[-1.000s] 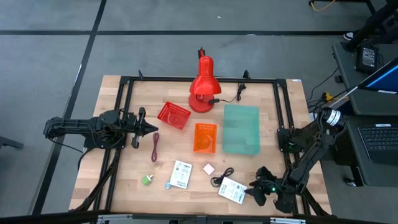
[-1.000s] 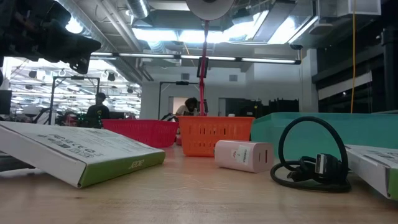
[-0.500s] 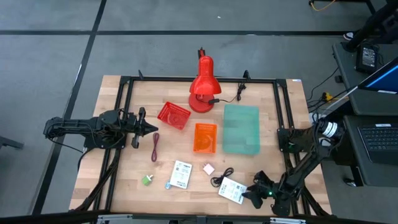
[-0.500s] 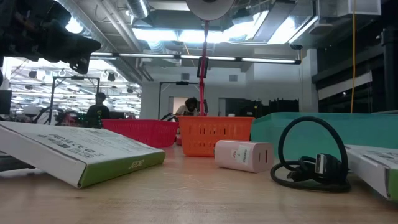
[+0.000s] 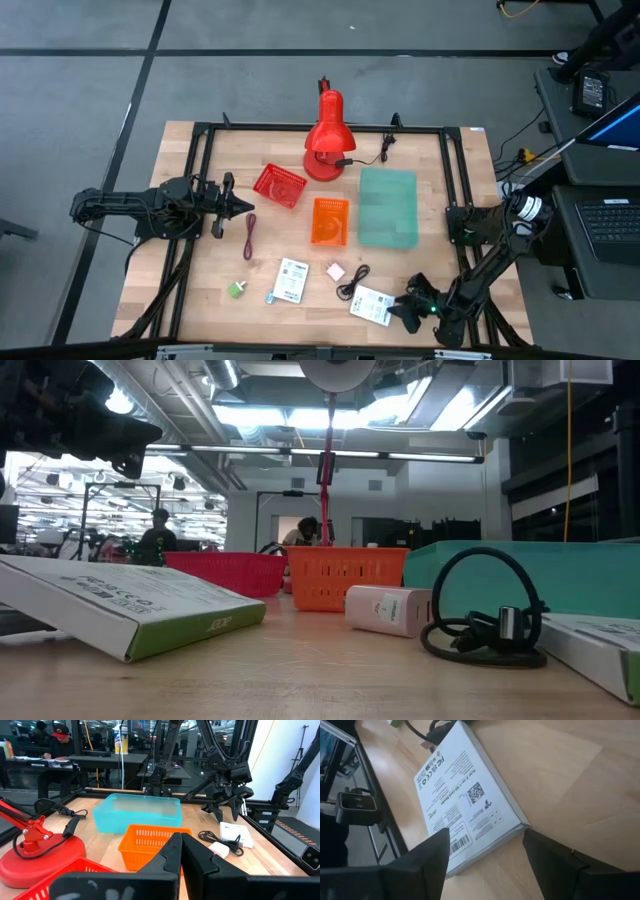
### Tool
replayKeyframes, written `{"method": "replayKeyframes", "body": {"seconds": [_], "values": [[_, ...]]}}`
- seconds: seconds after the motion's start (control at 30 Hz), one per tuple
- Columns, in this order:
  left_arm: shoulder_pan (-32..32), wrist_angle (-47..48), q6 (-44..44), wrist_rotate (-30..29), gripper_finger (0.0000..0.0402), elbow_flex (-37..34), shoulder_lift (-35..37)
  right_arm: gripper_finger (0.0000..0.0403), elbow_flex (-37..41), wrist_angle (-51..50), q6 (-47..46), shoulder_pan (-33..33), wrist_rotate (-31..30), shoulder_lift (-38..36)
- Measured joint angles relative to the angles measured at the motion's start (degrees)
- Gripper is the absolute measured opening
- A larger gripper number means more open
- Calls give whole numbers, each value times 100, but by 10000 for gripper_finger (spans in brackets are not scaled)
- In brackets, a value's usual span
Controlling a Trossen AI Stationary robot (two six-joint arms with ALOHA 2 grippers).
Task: Pick and place items into bin
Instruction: Put the white card reader box into the light blue bin
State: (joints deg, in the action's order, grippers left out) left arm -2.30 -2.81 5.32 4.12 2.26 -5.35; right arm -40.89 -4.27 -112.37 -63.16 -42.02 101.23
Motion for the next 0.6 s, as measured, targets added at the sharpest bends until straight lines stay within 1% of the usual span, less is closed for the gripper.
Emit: {"method": "replayKeyframes", "body": {"seconds": [0.2, 0.33, 0.4, 0.5, 0.6], "values": [[-1, 2, 333, 2, 4, -1, -1, 239, 1, -160, 21, 5, -26, 0], [-1, -35, 343, 3, 4, 0, -1, 239, 1, -283, 54, 64, -26, -4], [1, -35, 542, 124, 4, 0, -19, 239, 1, -321, 169, 120, -18, -4], [34, -37, 926, 167, 4, 0, -165, 239, 5, -372, 411, 227, -16, -4], [142, -166, 1035, 86, 4, -2, -386, 239, 7, -392, 620, 318, -25, -2]]}}
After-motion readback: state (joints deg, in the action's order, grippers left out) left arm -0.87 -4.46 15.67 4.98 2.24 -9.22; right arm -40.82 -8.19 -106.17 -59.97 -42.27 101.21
